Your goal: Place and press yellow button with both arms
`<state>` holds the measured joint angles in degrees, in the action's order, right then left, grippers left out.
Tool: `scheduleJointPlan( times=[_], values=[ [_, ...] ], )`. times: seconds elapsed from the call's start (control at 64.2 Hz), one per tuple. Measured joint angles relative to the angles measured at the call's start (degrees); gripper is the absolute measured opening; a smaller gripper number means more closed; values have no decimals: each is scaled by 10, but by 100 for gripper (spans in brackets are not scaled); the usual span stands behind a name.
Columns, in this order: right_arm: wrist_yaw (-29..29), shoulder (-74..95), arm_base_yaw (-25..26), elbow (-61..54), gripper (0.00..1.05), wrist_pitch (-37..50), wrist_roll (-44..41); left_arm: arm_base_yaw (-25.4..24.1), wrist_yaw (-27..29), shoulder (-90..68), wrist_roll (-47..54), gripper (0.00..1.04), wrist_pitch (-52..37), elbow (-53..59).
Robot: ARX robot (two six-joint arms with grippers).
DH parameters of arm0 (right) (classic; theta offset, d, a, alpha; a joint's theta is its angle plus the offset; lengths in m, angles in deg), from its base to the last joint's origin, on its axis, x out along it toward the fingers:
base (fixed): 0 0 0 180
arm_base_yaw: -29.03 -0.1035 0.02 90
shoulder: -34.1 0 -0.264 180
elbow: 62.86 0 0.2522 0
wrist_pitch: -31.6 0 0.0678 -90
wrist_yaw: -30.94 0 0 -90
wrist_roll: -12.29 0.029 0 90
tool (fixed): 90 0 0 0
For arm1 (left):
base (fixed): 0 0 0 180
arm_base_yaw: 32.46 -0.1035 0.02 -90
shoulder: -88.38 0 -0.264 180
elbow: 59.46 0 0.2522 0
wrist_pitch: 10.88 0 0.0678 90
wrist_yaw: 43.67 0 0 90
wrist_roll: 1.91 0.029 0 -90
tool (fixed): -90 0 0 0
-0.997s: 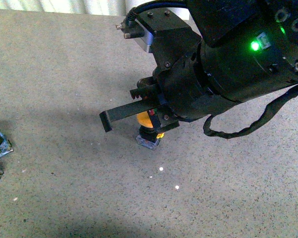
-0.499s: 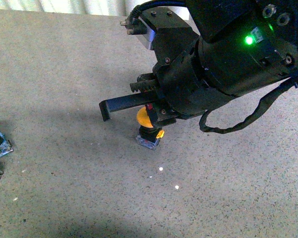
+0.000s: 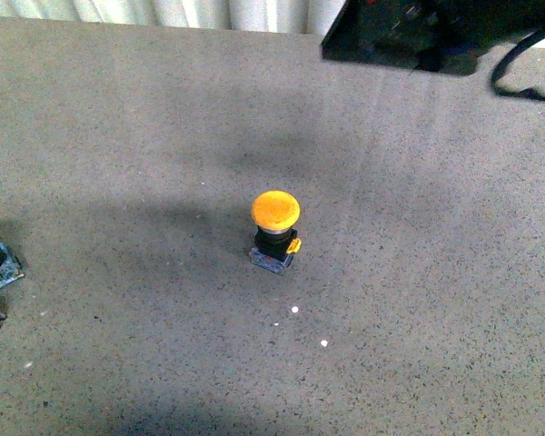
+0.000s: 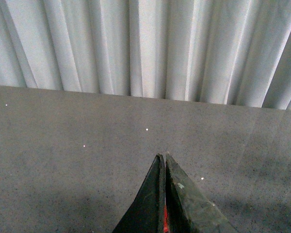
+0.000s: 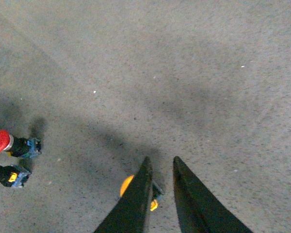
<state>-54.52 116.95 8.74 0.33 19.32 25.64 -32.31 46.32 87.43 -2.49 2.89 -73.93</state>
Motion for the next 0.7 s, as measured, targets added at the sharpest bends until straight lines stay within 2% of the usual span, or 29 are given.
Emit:
scheduleJointPlan(
  times=[0.094,0.109,0.171,0.218,0.281,0.296,0.468,0.701],
  values=[
    [-10,-52,14,-40,36,7,-11,0,0,0,0,1,0,0],
    [-17,-52,14,-46,35,23,-14,0,0,0,0,1,0,0],
    [-148,-64,9,-116,23,211,-66,0,-1,0,0,1,0,0],
    [-199,-74,15,-172,14,324,-90,0,0,0,0,1,0,0],
    [-206,-97,36,-232,2,421,-108,0,0,0,0,1,0,0],
    [-203,-110,43,-250,1,442,-114,0,1,0,0,1,0,0],
    [-162,-193,86,-336,1,458,-127,0,0,0,0,1,0,0],
    [-120,-283,125,-403,1,435,-130,0,0,0,0,1,0,0]
  ],
)
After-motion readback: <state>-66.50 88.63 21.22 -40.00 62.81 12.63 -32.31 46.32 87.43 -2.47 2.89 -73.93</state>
